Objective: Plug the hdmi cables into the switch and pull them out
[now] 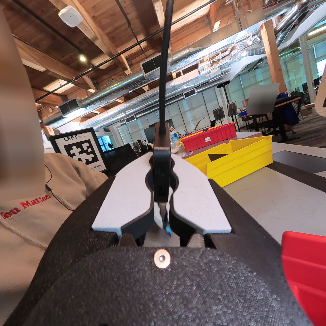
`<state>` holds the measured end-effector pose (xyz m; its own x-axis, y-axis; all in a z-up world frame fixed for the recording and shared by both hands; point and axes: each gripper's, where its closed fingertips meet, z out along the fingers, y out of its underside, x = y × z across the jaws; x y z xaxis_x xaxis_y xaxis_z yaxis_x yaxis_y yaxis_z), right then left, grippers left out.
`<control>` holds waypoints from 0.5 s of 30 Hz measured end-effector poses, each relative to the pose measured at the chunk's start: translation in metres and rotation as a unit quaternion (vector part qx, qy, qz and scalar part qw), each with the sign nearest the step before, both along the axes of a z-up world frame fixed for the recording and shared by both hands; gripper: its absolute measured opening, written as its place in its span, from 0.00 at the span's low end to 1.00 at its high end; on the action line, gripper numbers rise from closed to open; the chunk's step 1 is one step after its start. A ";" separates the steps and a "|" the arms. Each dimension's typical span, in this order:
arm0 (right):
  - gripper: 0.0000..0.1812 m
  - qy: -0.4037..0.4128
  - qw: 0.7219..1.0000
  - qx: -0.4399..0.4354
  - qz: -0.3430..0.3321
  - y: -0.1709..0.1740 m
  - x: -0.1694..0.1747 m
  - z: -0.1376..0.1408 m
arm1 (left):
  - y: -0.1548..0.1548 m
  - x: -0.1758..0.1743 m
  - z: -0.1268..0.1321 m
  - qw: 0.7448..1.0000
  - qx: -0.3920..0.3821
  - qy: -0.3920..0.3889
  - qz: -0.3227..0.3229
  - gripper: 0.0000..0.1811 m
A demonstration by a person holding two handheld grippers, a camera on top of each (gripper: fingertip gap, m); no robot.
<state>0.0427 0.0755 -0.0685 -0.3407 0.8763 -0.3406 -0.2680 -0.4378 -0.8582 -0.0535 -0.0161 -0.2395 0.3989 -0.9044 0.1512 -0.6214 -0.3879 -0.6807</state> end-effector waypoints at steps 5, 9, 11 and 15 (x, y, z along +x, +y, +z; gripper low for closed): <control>0.07 -0.023 0.999 0.007 0.037 -0.011 -0.009 -0.011 | 0.017 0.003 0.071 0.998 -0.021 -0.051 -0.029 0.06; 0.07 -0.043 0.997 0.019 0.059 -0.021 -0.015 -0.018 | 0.028 0.016 0.113 0.995 -0.028 -0.074 -0.058 0.06; 0.07 -0.054 0.996 0.024 0.060 -0.023 -0.017 -0.021 | 0.032 0.021 0.118 0.995 -0.028 -0.073 -0.068 0.06; 0.07 -0.089 0.993 0.036 0.062 -0.025 -0.024 -0.033 | 0.030 0.028 0.105 0.992 -0.050 -0.080 -0.087 0.06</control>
